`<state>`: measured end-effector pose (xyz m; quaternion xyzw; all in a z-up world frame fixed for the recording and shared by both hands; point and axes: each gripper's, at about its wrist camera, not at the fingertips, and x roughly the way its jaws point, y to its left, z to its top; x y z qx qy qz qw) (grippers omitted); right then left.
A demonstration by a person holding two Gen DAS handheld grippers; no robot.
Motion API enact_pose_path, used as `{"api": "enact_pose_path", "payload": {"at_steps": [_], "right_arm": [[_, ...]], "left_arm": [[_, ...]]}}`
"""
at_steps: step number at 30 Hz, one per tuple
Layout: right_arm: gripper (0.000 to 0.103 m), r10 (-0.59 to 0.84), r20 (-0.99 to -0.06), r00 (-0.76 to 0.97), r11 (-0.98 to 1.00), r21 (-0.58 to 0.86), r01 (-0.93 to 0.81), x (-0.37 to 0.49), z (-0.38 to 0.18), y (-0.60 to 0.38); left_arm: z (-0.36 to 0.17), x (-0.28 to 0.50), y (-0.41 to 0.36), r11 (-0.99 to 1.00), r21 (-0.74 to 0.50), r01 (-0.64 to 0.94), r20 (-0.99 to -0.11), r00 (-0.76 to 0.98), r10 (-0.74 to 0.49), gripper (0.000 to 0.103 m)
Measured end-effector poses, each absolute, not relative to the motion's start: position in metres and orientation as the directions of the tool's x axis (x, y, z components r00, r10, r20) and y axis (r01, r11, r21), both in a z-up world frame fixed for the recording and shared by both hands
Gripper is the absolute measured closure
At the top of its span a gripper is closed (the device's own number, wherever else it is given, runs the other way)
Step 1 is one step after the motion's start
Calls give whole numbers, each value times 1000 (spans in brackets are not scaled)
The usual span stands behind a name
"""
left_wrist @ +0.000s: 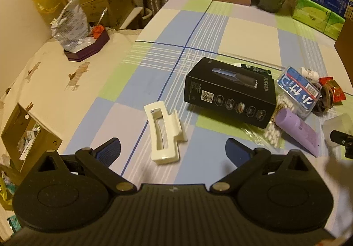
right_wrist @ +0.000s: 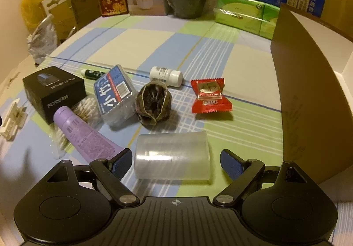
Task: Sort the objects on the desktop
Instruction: 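Grasp the white plastic clip with the left tool while the right tool grasps the clear cup, then carry the white clip and clear cup with both tools over the open box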
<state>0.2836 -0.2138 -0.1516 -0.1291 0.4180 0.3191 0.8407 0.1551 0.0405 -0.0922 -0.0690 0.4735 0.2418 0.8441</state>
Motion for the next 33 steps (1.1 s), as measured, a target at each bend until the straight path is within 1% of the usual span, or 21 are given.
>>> {"api": "enact_pose_path", "payload": {"at_steps": [2,4,7,13,15,22,28,30,33], "right_arm": [[20,414,-790,452,773,43,-633,285,-154,-210],[34,395,-798,456,779,27,-627,285,-157,-205],[34,370,-800,472,792,7,-610,284,-159,-201],[34,332,-807,489,846,25,-533,283,-153,-206],[34,320,-809,493,861,31,-508,281,-150,-211],[34,287,-812,508,898,44,-438,267,-141,-224],[34,268,-807,526,916,43,-400,253,-132,-230],[34,261,-805,533,920,40,-390,249,-129,-231],[34,251,-804,540,926,38,-375,242,-126,-235]], "left_arm": [[-96,158,46,882,110,-458,-837,435,331,3],[-101,160,54,887,110,-448,-842,432,323,4],[-107,162,67,893,95,-439,-851,430,302,6],[-118,168,81,916,72,-395,-865,433,255,12],[-121,170,85,922,66,-381,-868,434,241,19],[-133,177,98,936,36,-350,-881,431,195,30],[-138,182,102,953,-2,-304,-887,441,139,50],[-140,183,102,960,-17,-281,-886,449,116,63],[-140,180,99,973,-28,-230,-880,468,85,66]]}}
